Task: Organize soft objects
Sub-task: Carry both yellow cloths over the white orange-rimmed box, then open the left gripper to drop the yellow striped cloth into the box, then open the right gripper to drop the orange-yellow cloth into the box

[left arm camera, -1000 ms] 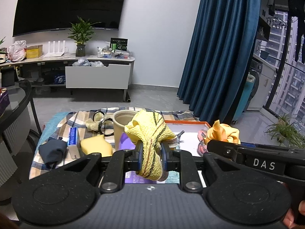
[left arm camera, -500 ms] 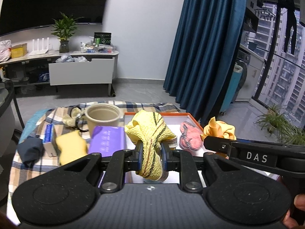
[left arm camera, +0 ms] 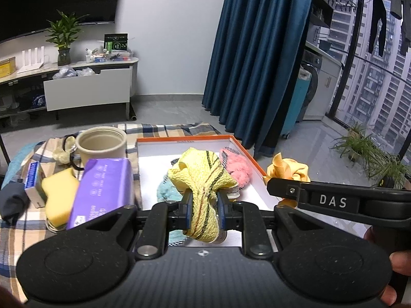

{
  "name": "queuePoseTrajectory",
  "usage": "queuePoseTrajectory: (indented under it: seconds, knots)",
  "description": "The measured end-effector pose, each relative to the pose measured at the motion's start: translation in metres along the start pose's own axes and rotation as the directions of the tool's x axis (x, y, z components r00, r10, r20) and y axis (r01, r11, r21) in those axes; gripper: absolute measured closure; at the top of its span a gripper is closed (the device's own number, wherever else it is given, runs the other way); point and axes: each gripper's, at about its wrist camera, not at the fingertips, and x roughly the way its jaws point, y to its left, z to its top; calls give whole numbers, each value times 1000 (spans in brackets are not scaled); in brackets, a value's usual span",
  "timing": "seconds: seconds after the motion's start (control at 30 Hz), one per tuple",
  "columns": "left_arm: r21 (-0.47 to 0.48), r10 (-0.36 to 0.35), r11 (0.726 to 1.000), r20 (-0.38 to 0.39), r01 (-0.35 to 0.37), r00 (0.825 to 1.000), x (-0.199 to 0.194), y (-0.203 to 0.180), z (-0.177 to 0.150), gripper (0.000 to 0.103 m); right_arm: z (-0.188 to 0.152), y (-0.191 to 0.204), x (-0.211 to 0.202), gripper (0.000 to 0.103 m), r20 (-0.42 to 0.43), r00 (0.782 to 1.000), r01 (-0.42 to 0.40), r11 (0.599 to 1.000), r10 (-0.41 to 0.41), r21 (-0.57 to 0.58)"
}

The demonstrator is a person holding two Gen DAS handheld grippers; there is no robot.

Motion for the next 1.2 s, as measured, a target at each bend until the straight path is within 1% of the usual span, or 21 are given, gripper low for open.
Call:
queuePoseTrajectory:
  seconds: [0.67, 0.73, 0.77, 0.87, 0.97, 1.03, 1.1, 1.13, 1.17, 1.2]
  knots:
    - [-6, -21, 1000, -76, 21, 997, 35, -12, -10, 82, 3, -29, 31, 64, -46, 999, 19, 999, -18, 27]
    - [-9, -32, 999, -84, 31, 996, 38, -12, -11, 81, 3, -29, 34, 60, -51, 999, 17, 999, -16, 30]
    - [-12, -39, 999, -87, 38, 995, 38, -12, -12, 79, 3, -29, 35, 58, -52, 998, 18, 999, -17, 29]
    - [-18, -56, 998, -95, 55, 994, 38, -12, -13, 75, 3, -32, 35, 57, -46, 998, 37, 999, -36, 31]
    - [-26, -56, 998, -95, 53, 994, 35, -10, -14, 65, 2, -35, 31, 55, -36, 998, 43, 998, -41, 41]
    - [-33, -57, 998, -88, 54, 995, 31, -8, -13, 62, 3, -35, 28, 54, -27, 999, 49, 998, -48, 37]
    - [-37, -60, 998, -80, 57, 995, 28, -7, -11, 53, 4, -34, 24, 53, -26, 999, 39, 999, -38, 33]
    - [-38, -55, 998, -74, 52, 996, 25, -7, -11, 51, 4, -32, 23, 52, -24, 999, 40, 999, -39, 31]
    - [-37, -50, 998, -67, 47, 997, 23, -6, -10, 48, 4, -31, 21, 50, -21, 999, 42, 999, -41, 27]
    - [-36, -45, 998, -63, 43, 997, 21, -5, -8, 45, 4, -29, 19, 44, -19, 999, 43, 999, -43, 23]
